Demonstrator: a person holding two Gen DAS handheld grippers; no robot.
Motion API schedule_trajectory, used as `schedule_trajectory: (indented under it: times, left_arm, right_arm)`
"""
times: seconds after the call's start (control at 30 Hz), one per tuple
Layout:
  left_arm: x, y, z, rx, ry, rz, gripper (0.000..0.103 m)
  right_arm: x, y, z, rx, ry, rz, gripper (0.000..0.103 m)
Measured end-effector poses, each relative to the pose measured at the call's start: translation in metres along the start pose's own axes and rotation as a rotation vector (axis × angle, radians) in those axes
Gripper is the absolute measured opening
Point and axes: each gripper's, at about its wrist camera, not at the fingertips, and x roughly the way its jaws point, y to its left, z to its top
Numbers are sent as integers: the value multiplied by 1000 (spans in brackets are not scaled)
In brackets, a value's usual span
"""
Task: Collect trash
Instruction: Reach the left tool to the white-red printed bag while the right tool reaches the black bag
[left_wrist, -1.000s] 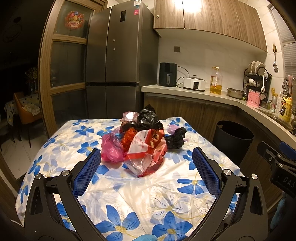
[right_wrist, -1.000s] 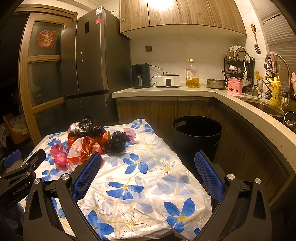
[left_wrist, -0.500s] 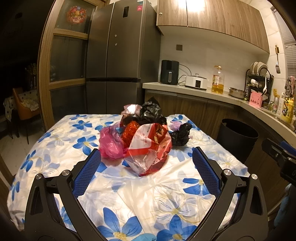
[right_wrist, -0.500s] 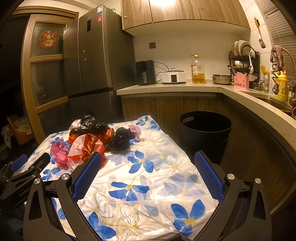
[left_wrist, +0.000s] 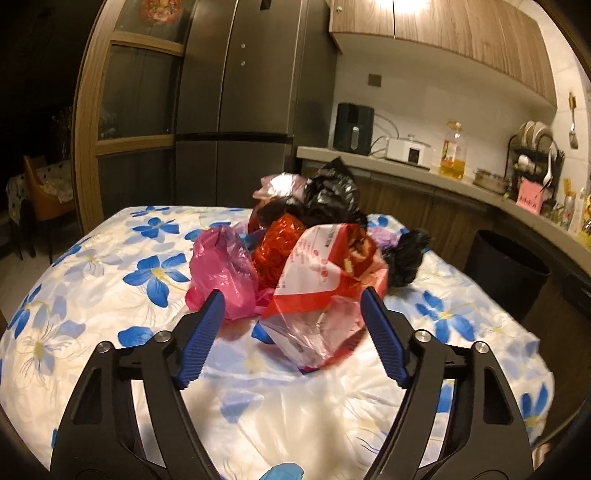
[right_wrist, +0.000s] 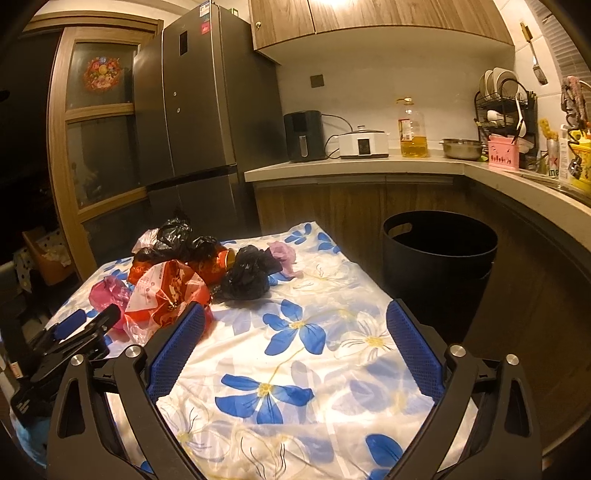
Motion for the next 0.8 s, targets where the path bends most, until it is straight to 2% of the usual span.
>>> schedule_trajectory:
  times: [0.07,0.23,0.43,0.5,0.57,0.63,0.8]
  left_arm:
    - [11,-1,1,9,18,5,63]
    - [31,-3,2,26,51,5,53]
    - [49,-7,-4,55,121,-26,45]
    - [54,-7,-6,56,141,-47,38]
    - [57,-6,-7,49,158,-65,25]
    - [60,-6,-9,44,177,-85,16]
    - [65,-8,-12,43,196,-115,2]
  right_arm:
    - [8,1,0,-5,3,9,92]
    - [26,2,-1,1,13,32,91]
    - [45,7,0,-9,24,58,90]
    - [48,10,0,-16,24,68,89]
    - [51,14,1,-24,22,80,89]
    - [55,17,2,-25,25,89,84]
    - [69,18,1,-20,47,101,79]
